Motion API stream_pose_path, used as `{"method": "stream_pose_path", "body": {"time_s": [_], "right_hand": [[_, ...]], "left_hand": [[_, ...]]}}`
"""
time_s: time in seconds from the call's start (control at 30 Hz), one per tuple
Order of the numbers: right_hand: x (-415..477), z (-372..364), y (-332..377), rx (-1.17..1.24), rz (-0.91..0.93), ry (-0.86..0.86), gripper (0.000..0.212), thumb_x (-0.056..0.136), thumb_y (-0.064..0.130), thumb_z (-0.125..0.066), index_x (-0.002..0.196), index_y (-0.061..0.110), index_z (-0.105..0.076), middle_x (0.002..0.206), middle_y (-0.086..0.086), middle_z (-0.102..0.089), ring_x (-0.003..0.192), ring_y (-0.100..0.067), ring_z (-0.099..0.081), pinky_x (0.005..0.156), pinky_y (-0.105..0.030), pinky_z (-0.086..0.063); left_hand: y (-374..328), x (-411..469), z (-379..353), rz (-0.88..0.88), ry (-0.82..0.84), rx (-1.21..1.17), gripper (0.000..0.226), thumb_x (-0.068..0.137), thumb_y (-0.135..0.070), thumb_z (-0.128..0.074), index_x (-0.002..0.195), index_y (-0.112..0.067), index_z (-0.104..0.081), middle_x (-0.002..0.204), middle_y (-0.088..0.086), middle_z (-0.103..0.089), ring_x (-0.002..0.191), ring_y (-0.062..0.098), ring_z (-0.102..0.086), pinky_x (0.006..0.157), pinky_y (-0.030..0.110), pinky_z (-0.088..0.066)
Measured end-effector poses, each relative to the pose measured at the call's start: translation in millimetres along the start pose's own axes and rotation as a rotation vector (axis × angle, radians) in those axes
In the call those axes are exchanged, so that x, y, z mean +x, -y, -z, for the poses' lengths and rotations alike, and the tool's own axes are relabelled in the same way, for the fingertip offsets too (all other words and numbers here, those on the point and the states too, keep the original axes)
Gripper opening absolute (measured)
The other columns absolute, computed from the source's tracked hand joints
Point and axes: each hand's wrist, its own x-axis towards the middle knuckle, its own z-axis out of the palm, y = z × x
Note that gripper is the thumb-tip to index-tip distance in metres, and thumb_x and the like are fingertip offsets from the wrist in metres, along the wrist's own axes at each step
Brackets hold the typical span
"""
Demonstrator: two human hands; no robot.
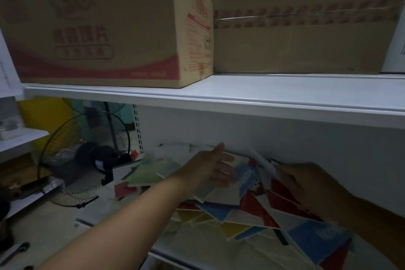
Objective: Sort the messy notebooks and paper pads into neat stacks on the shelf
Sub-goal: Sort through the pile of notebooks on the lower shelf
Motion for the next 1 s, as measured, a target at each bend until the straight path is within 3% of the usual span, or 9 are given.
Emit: {"method": "stream_pose_path", "body": {"time_s": [0.13,0.23,0.33,0.37,0.47,0.53,0.7,0.9,1.0], "right_hand": [[29,-13,93,0.135,0.038,-0.18,0.034,0.096,0.036,-0.044,0.099,0.021,-0.074,0.091,0.009,-0.073,0.079,-0.007,-0.067,0.075,-0.023,-0.053],[52,-28,141,0.473,-0.091,0.003,0.03,0.094,0.024,-0.053,0.086,0.05,-0.065,0.081,0.041,-0.062,0.082,0.019,-0.058,0.071,-0.005,-0.046],[71,-54,141,0.66,-0.173,-0.059,0.023,0.091,0.013,-0.059,0.097,0.035,-0.063,0.1,0.025,-0.064,0.101,0.005,-0.059,0.084,-0.014,-0.044],[77,-65,140,0.567,-0.196,-0.028,0.019,0.091,0.018,-0.059,0.108,0.027,-0.061,0.112,0.013,-0.061,0.11,-0.008,-0.057,0.09,-0.021,-0.043],[86,-100,144,0.091,-0.123,0.297,0.065,0.081,0.064,-0.05,0.131,0.024,-0.045,0.133,-0.002,-0.047,0.123,-0.024,-0.046,0.099,-0.037,-0.041],[88,-108,148,-0.119,-0.103,0.453,0.069,0.079,0.07,-0.046,0.125,0.019,-0.049,0.127,-0.005,-0.052,0.115,-0.025,-0.051,0.093,-0.037,-0.044],[93,-89,148,-0.184,-0.034,0.453,0.035,0.098,0.033,-0.041,0.101,0.006,-0.063,0.097,-0.008,-0.063,0.086,-0.02,-0.059,0.067,-0.028,-0.041],[84,-69,177,-0.087,0.224,-0.059,0.03,0.095,0.01,-0.05,0.123,0.014,-0.058,0.116,-0.008,-0.065,0.1,-0.028,-0.065,0.084,-0.037,-0.055],[79,-86,203,0.102,0.438,0.013,0.038,0.09,0.009,-0.055,0.127,0.017,-0.057,0.131,0.001,-0.058,0.117,-0.017,-0.058,0.103,-0.029,-0.043]], "left_hand": [[-2,-8,-3,0.069,0.174,-0.291,0.051,0.09,-0.057,-0.043,0.127,-0.022,-0.052,0.113,0.005,-0.066,0.107,0.023,-0.062,0.089,0.041,-0.051],[-3,-13,22,-0.113,-0.199,-0.312,0.027,0.087,-0.03,-0.06,0.106,-0.014,-0.07,0.104,0.014,-0.072,0.094,0.029,-0.069,0.091,0.047,-0.053],[-1,-22,73,-0.233,-0.48,-0.326,0.018,0.093,-0.013,-0.052,0.105,-0.017,-0.065,0.099,0.01,-0.072,0.09,0.031,-0.069,0.084,0.051,-0.055],[0,-27,92,-0.253,-0.534,-0.312,0.018,0.094,-0.012,-0.051,0.104,-0.02,-0.064,0.099,0.008,-0.071,0.089,0.03,-0.069,0.081,0.05,-0.056],[5,-46,145,-0.265,-0.633,-0.289,0.019,0.094,-0.009,-0.051,0.11,-0.016,-0.061,0.101,0.012,-0.068,0.09,0.032,-0.067,0.082,0.051,-0.054],[11,-59,173,-0.207,-0.635,-0.309,0.02,0.094,-0.008,-0.049,0.111,-0.011,-0.06,0.098,0.017,-0.068,0.087,0.036,-0.066,0.082,0.051,-0.053],[26,-90,217,0.147,-0.517,-0.298,0.028,0.091,-0.017,-0.051,0.111,0.001,-0.06,0.089,0.025,-0.065,0.079,0.038,-0.061,0.084,0.047,-0.047],[33,-95,221,0.173,-0.398,-0.354,0.049,0.077,-0.042,-0.062,0.103,-0.001,-0.069,0.091,0.023,-0.07,0.071,0.035,-0.069,0.074,0.045,-0.055],[34,-91,211,0.142,-0.338,-0.437,0.053,0.079,-0.05,-0.055,0.084,-0.001,-0.076,0.089,0.024,-0.071,0.07,0.036,-0.071,0.066,0.044,-0.058]]}}
